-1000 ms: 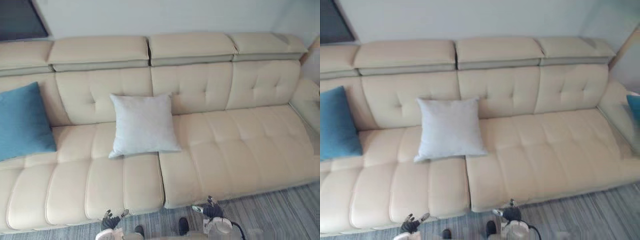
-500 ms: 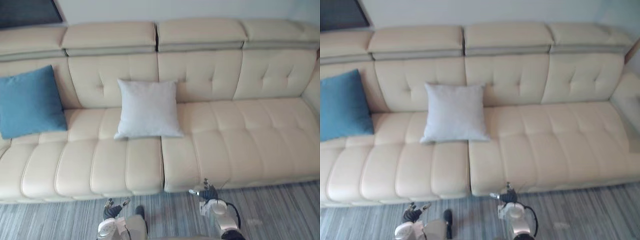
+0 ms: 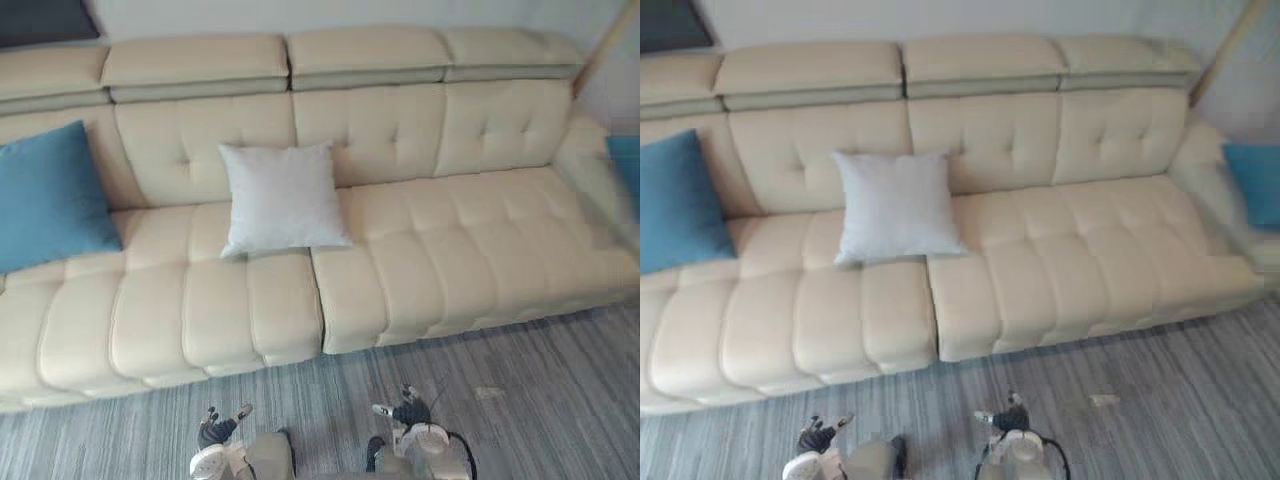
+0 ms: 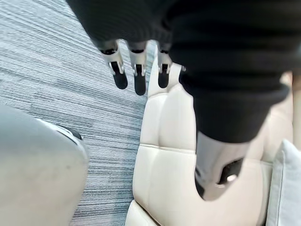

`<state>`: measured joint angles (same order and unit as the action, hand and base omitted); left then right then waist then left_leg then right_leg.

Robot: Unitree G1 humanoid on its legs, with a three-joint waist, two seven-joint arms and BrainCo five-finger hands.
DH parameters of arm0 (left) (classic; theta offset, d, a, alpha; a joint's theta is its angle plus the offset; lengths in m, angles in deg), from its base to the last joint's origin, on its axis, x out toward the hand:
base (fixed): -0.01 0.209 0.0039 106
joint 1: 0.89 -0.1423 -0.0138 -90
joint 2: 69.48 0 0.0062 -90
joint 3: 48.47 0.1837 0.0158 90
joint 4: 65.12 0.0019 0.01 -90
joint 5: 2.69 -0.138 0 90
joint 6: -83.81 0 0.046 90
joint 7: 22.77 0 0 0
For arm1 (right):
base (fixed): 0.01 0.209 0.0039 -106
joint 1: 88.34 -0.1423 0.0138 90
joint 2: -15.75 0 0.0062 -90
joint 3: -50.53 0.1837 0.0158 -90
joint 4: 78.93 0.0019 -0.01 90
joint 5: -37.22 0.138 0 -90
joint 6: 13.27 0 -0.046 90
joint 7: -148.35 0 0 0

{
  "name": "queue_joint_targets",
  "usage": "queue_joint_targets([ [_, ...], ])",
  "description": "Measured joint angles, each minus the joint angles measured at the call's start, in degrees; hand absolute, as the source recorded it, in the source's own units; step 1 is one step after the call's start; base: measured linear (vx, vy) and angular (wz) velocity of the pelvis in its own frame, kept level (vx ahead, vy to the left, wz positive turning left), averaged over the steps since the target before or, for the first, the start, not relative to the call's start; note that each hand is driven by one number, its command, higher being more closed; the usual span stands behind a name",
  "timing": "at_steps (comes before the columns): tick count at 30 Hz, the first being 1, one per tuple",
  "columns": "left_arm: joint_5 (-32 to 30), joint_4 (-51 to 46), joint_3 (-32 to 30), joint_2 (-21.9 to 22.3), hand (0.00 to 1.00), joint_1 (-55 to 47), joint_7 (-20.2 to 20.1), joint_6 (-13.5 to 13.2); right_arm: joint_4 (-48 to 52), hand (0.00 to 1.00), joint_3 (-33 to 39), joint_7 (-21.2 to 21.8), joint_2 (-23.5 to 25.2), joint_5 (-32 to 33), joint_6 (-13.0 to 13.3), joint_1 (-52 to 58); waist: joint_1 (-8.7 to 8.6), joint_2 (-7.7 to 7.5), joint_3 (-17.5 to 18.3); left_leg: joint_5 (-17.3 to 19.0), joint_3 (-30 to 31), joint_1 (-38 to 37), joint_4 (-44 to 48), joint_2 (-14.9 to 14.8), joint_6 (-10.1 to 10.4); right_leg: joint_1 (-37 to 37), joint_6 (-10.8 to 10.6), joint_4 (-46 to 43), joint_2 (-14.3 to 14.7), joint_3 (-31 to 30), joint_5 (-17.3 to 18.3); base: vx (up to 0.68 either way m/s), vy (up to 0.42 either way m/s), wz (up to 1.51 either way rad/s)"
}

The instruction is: Pick up cushions and gather them together orderly.

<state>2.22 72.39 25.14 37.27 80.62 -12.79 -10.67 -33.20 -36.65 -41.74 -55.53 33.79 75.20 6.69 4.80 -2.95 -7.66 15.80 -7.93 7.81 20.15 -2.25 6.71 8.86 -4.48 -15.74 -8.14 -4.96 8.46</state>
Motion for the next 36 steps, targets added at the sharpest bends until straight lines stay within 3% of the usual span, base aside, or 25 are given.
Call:
queue_joint_targets([
  [2, -0.4, 0.6, 0.0, 0.0, 0.0, 0.0, -0.1, 0.0, -1.3, 0.0, 1.1, 0.0, 0.1, 0.7, 0.1, 0.1, -0.61, -0.2, 0.8, 0.8, -1.2, -0.4, 0.2, 0.0, -0.1, 0.1, -1.4, 1.1, 0.6, -1.8, -1.4, 0.08, 0.074, -0.43],
  [5, -0.4, 2.8, -0.2, 0.4, 0.0, 1.0, -0.2, 0.2, -2.4, 0.0, 1.6, 0.0, 0.0, 1.2, 0.1, -0.3, -0.7, 1.1, 1.0, 2.0, -4.2, -1.8, 0.6, -1.4, -0.3, 0.7, -0.9, 2.3, 3.4, -5.3, -3.8, 0.12, 0.044, -1.04],
  [7, -1.4, 3.8, -0.6, 1.0, 0.0, 1.2, -0.3, 0.4, -4.0, 0.0, 1.6, 0.0, 0.0, 1.2, 0.1, -2.3, -0.4, 2.58, 1.7, 0.7, -7.6, -2.1, 1.0, -3.8, -4.5, 2.9, 1.6, 3.8, 6.5, -4.2, -7.8, 0.12, 0.02, -1.98],
  [8, -1.9, 3.8, -0.5, 1.2, 0.0, 1.2, -0.4, 0.6, -4.5, 0.0, 1.7, 0.1, 0.0, 1.2, 0.0, -3.8, -0.02, 3.84, 1.7, 0.2, -11.3, -2.4, 0.9, -6.3, -5.2, 3.8, 3.9, 5.0, 7.0, 1.4, -9.4, 0.1, -0.038, -1.89],
  [11, -2.5, 4.0, 0.1, 1.0, 0.0, 1.4, -0.7, 1.1, -6.3, 0.0, 4.0, 0.2, -0.9, 1.1, 0.2, -4.1, -0.5, 4.03, 1.9, 0.2, -18.7, -5.6, 0.4, -7.1, -5.2, 3.6, 8.7, 3.2, 3.6, 28.1, -5.4, 0.12, -0.051, -1.5],
  [12, -2.5, 4.5, 0.4, 1.0, 0.0, 1.8, -1.1, 1.1, -7.3, 0.0, 4.7, 0.2, -2.1, 1.1, 0.2, -5.0, -0.51, 4.52, 1.9, 0.2, -18.8, -7.2, -0.8, -7.1, -5.1, 3.0, 8.7, 3.2, 3.6, 31.2, -5.3, 0.19, -0.125, -1.24],
  [15, -2.6, 6.1, 2.9, 0.7, 0.0, 2.7, -1.7, 1.2, -11.3, 0.0, 7.5, 0.3, -4.4, 1.2, 0.3, -5.0, -1.33, 6.02, 1.4, -0.6, -17.5, -11.1, -4.1, -6.2, -3.8, 1.8, 8.9, 3.0, 5.4, 28.5, -4.2, 0.18, -0.128, -0.77],
  [18, -2.7, 6.4, 2.7, 0.1, 0.0, 3.4, -2.6, 1.5, -11.5, 0.0, 8.9, 0.1, -5.0, 1.2, 0.3, -3.6, -1.85, 5.03, 0.7, -1.5, -13.6, -9.5, 4.6, -8.0, -2.7, 0.2, 9.0, 1.2, 6.0, 27.3, -1.2, 0.14, -0.143, -0.2],
  [19, -2.9, 6.2, 2.3, -0.1, 0.0, 3.6, -2.6, 1.5, -11.4, 0.0, 8.9, 0.0, -5.0, 1.3, 0.3, -2.8, -2.11, 4.57, 0.3, -1.9, -12.5, -7.7, 10.5, -9.0, -3.4, -0.8, 9.3, 1.1, 6.4, 26.8, -0.4, 0.11, -0.154, -0.14],
  [20, -3.4, 5.9, 1.1, -0.1, 0.0, 3.7, -2.6, 1.7, -10.6, 0.0, 8.6, -0.1, -4.8, 2.0, 0.1, -2.6, -1.52, 4.08, -0.4, -4.5, -9.3, -3.2, 22.2, -10.8, -8.1, -2.6, 9.9, 1.2, 7.3, 25.6, 0.8, 0.11, -0.111, -0.44],
  [21, -3.6, 4.8, -0.1, 0.0, 0.0, 3.2, -2.6, 1.8, -10.4, 0.0, 8.3, -0.2, -4.5, 2.5, 0.0, -2.9, -0.78, 3.54, -1.0, -3.2, -5.0, 1.0, 29.7, -10.7, -8.2, -3.5, 11.2, 0.9, 8.2, 23.5, 2.1, 0.13, -0.074, -0.72],
  [23, -3.5, 3.2, 0.0, 0.0, 0.0, 3.2, -2.6, 1.8, -10.3, 0.0, 8.3, -0.8, -3.7, 3.6, 0.0, -3.9, 0.78, 3.56, -1.1, 1.0, 0.1, 5.6, 32.3, -7.6, -6.6, -4.1, 12.0, 0.9, 9.6, 19.9, 2.7, 0.14, 0.001, -1.11],
  [25, -3.5, 1.6, 0.6, 0.4, 0.0, 3.1, -2.6, 1.7, -10.0, 0.0, 8.2, -1.2, -2.7, 3.9, 0.0, -4.6, 2.32, 3.41, -1.2, 3.1, 5.6, 9.9, 25.9, -1.9, -5.2, -5.0, 12.2, 2.0, 10.9, 14.6, 2.7, 0.17, 0.023, -1.35],
  [27, -3.5, 0.7, 0.5, 1.3, 0.0, 3.1, -2.5, 1.4, -8.3, 0.0, 7.6, -1.4, -2.0, 4.6, -0.2, -4.7, 3.8, 3.67, -1.4, 2.9, 12.1, 12.6, 18.4, 3.4, -4.8, -5.9, 12.3, 3.0, 11.9, 9.0, 2.7, 0.23, 0.078, -1.5],
  [28, -3.5, 0.0, 0.5, 1.7, 0.0, 3.1, -2.5, 1.3, -8.3, 0.0, 7.7, -1.4, -1.7, 4.5, -0.1, -5.2, 4.99, 3.64, -1.4, 2.0, 16.1, 12.9, 13.6, 5.2, -3.9, -5.8, 11.9, 3.0, 12.5, 6.0, 2.9, 0.31, 0.137, -1.76],
  [29, -3.4, -0.1, 0.6, 1.9, 0.0, 2.9, -2.5, 1.2, -8.2, 0.0, 7.7, -1.6, -1.5, 4.5, -0.1, -5.4, 5.5, 3.87, -1.2, 1.0, 18.4, 12.6, 9.8, 5.6, -4.6, -6.0, 11.2, 2.9, 13.3, 3.9, 3.3, 0.27, 0.141, -1.86],
  [30, -2.9, -0.3, 0.5, 1.8, 0.0, 2.2, -2.5, 1.1, -8.2, 0.0, 7.7, -1.6, -1.0, 4.5, -0.1, -5.2, 5.91, 4.32, -1.0, -2.0, 19.1, 11.6, 8.2, 4.6, -5.3, -6.6, 10.2, 1.7, 14.9, 0.6, 4.4, 0.35, 0.189, -1.78],
  [31, -2.3, -0.3, 0.4, 1.1, 0.0, 1.8, -2.5, 1.1, -8.1, 0.0, 7.2, -1.6, 0.1, 4.5, -0.2, -4.9, 6.56, 3.59, -0.3, -3.7, 16.8, 10.1, 8.5, 4.3, -6.2, -6.8, 8.8, -0.3, 15.0, -2.3, 6.4, 0.41, 0.184, -1.58],
  [32, -2.4, -0.1, 0.5, 0.1, 0.0, 1.8, -2.5, 1.1, -7.9, 0.0, 6.4, -1.5, 0.8, 4.5, -0.2, -3.6, 6.49, 1.71, 0.5, -2.7, 14.5, 9.2, 8.0, 4.2, -6.6, -6.5, 6.7, -2.2, 14.3, -3.7, 7.8, 0.54, 0.195, -1.32],
  [33, -2.4, 0.0, 0.4, -0.9, 0.0, 1.6, -2.5, 1.1, -7.8, 0.0, 5.0, -1.3, 0.8, 4.3, -0.2, -2.5, 6.67, -0.03, 1.3, -2.0, 11.5, 8.0, 7.1, 4.3, -7.2, -5.1, 2.8, -6.7, 12.6, -3.7, 9.5, 0.45, 0.138, -1.02],
  [34, -2.4, 0.2, 0.4, -1.2, 0.0, 1.7, -2.5, 1.2, -7.8, 0.0, 5.1, -1.4, 0.9, 4.3, -0.2, -2.2, 6.7, -0.67, 1.4, -1.5, 10.1, 6.7, 6.9, 4.3, -7.8, -4.1, 0.2, -10.2, 11.7, -2.9, 10.0, 0.41, 0.15, -1.07],
  [35, -2.4, 0.4, 0.6, -1.4, 0.0, 1.9, -2.3, 1.5, -7.8, 0.0, 5.9, -1.4, 1.2, 3.9, -0.2, -1.8, 6.64, -0.9, 1.3, -0.4, 8.8, 3.6, 6.2, 4.3, -8.6, -2.3, -4.1, -16.8, 10.1, 0.4, 9.5, 0.37, 0.157, -0.87],
  [36, -2.4, 0.7, 0.9, -1.5, 0.0, 2.0, -2.3, 1.9, -7.8, 0.0, 6.0, -1.4, 1.1, 3.4, -0.2, -1.4, 6.63, -0.48, 1.1, 0.3, 8.2, 0.3, 4.9, 4.3, -9.1, -0.7, -4.4, -23.4, 8.0, 4.9, 9.2, 0.37, 0.146, -0.73],
])
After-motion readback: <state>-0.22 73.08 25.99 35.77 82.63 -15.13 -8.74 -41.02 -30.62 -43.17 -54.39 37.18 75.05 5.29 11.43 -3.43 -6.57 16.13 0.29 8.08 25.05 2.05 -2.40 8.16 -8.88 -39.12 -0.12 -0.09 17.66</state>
